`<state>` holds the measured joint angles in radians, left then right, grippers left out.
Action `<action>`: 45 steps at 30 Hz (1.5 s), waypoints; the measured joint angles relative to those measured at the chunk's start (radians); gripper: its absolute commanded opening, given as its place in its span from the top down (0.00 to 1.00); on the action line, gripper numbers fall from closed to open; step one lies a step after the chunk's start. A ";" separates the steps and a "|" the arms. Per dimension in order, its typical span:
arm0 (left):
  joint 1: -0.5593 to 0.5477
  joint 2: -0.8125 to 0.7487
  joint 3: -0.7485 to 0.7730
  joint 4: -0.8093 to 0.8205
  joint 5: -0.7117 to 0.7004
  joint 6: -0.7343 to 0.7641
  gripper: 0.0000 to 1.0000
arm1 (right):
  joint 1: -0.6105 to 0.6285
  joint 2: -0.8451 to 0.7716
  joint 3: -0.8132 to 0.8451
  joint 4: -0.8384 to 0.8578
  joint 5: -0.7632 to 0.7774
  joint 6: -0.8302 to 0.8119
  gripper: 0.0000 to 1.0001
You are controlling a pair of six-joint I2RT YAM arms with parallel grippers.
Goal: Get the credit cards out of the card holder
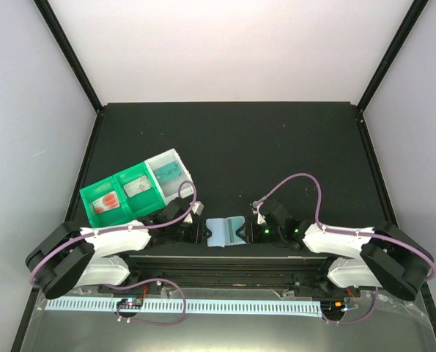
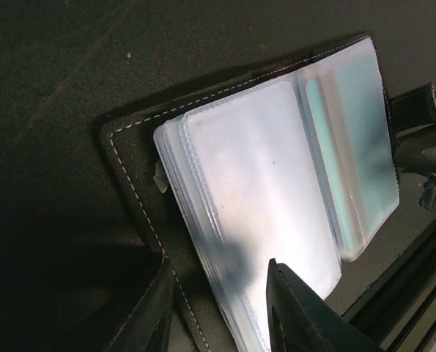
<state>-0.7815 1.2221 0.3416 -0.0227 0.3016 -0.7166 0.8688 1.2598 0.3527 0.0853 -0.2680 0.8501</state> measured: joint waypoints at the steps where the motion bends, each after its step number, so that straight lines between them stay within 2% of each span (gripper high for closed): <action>1: 0.000 0.005 0.001 0.007 0.000 0.000 0.65 | 0.000 0.002 0.000 0.003 0.000 0.000 0.58; 25: -0.004 0.031 -0.004 0.055 0.006 -0.004 0.69 | 0.000 -0.001 -0.028 0.082 -0.031 0.022 0.58; 45: -0.050 0.031 -0.006 0.066 0.018 -0.037 0.69 | 0.000 -0.129 -0.040 0.096 -0.076 0.027 0.55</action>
<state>-0.8310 1.2526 0.3359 0.0437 0.3195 -0.7536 0.8688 1.1309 0.3126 0.1810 -0.3439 0.8772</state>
